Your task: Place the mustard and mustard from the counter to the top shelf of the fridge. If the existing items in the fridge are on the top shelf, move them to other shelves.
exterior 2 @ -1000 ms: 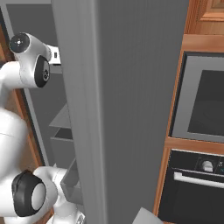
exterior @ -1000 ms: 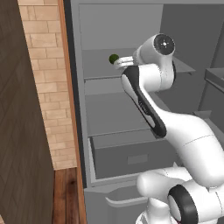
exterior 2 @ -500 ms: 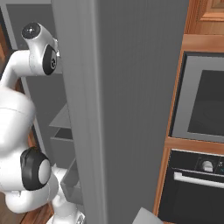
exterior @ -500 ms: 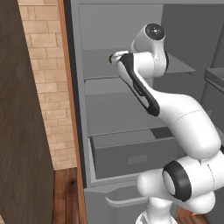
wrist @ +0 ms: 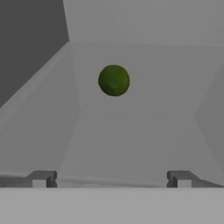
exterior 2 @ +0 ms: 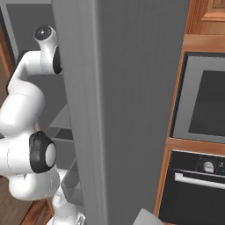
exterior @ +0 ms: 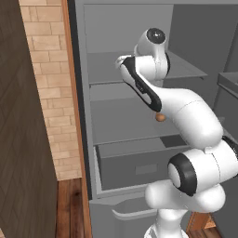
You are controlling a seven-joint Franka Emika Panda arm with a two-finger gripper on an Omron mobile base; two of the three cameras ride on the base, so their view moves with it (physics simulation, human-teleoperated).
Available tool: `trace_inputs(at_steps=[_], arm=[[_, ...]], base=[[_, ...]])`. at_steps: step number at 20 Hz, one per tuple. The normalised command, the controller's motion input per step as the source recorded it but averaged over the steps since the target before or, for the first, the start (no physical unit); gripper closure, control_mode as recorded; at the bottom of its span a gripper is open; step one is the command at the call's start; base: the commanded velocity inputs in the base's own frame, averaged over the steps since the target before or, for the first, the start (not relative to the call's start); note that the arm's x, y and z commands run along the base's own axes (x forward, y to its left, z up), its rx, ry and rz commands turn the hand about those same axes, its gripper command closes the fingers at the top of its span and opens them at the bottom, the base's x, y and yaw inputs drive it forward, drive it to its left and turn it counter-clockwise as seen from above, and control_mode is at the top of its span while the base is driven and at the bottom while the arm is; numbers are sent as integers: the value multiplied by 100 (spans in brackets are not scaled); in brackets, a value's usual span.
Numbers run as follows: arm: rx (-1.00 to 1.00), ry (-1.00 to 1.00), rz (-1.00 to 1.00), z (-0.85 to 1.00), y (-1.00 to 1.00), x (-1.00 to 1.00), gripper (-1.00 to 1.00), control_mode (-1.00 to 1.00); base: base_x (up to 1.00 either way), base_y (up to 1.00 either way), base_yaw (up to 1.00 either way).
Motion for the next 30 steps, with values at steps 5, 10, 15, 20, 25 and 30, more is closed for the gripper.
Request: trace_inputs(at_steps=[5,10,15,20,25,30], arm=[[1,1,0,-22,0,50,-100,-100],[0,0,0,-13,0,54,-100,-100],[0,0,0,-10,0,50,-100,-100],[0,0,-1,-8,1,48,-100,-100],[0,0,-1,-8,5,44,-100,-100],[1,0,-1,-11,9,40,-100,-100]], base=[[0,0,0],[0,0,0],[0,0,0],[0,0,0],[0,0,0],[0,0,0]])
